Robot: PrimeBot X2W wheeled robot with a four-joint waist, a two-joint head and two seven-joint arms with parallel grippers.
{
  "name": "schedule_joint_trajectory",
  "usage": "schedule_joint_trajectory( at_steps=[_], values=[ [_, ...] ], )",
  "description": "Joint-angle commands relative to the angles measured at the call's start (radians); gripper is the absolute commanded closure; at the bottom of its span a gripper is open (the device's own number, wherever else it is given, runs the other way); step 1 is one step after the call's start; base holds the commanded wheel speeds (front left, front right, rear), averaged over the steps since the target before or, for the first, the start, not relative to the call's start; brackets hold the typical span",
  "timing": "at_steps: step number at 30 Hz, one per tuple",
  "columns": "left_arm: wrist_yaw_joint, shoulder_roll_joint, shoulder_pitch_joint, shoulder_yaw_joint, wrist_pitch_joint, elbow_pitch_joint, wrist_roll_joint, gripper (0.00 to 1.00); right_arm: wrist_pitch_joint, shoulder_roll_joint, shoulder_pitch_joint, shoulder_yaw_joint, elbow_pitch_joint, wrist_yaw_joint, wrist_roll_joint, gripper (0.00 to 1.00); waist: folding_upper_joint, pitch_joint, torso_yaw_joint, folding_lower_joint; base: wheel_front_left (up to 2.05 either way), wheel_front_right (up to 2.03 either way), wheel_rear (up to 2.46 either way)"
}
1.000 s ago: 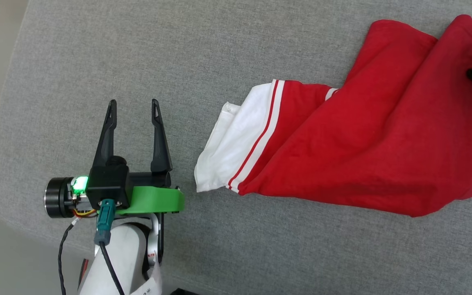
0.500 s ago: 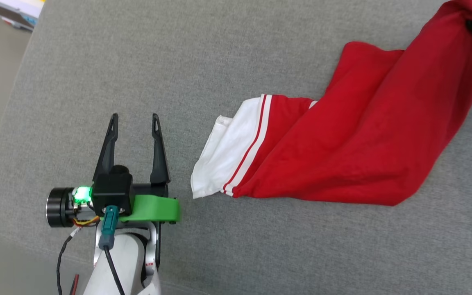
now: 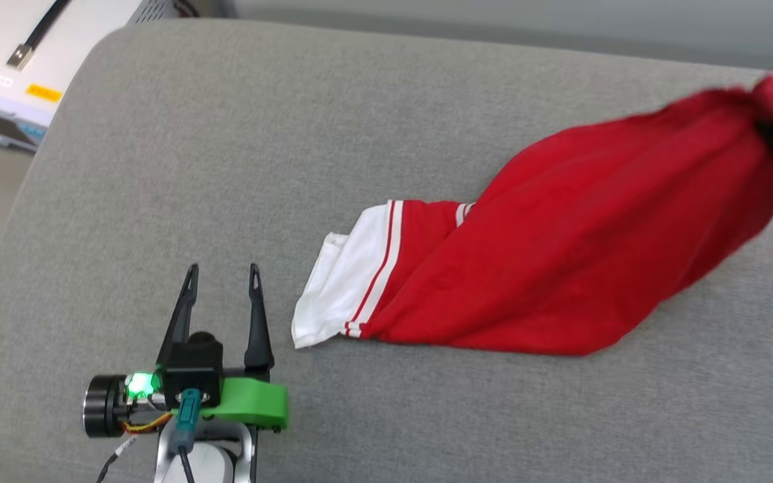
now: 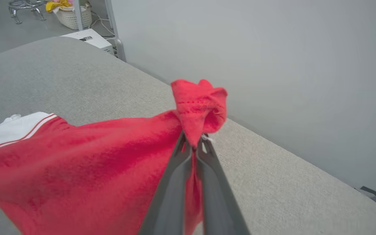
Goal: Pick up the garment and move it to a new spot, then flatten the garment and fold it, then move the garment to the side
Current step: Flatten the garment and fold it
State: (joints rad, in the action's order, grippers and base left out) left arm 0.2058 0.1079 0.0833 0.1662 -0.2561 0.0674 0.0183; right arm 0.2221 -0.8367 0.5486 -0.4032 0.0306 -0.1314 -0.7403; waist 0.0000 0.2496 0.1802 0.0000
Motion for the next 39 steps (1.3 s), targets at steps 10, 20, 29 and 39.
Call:
schedule_joint_trajectory(
  at_steps=[10, 20, 29, 39],
  values=[
    [-0.004, 0.028, -0.060, -0.017, -0.006, 0.032, -0.001, 0.00, 0.039, 0.293, -0.608, 0.397, -0.124, 0.001, 0.141, 1.00, 0.0000, -0.112, -0.112, 0.0000, 0.00, 0.00, 0.00],
    [-0.009, 0.031, -0.073, -0.016, -0.006, 0.052, -0.002, 0.00, 0.066, 0.479, -0.869, 0.498, -0.054, 0.001, 0.171, 1.00, 0.0000, -0.131, -0.138, 0.0000, 0.00, 0.00, 0.00],
    [-0.011, 0.035, -0.076, -0.016, -0.006, 0.063, -0.004, 0.00, 0.036, 0.519, -0.890, 0.497, 0.055, 0.001, 0.188, 0.66, 0.0000, -0.133, -0.141, 0.0000, 0.00, 0.00, 0.00],
    [-0.011, 0.042, -0.079, -0.014, -0.006, 0.064, -0.008, 0.00, -0.106, 0.489, -0.772, 0.558, -0.142, 0.001, 0.268, 0.00, 0.0000, -0.138, -0.125, 0.0000, 0.00, 0.00, 0.00]
  ],
)
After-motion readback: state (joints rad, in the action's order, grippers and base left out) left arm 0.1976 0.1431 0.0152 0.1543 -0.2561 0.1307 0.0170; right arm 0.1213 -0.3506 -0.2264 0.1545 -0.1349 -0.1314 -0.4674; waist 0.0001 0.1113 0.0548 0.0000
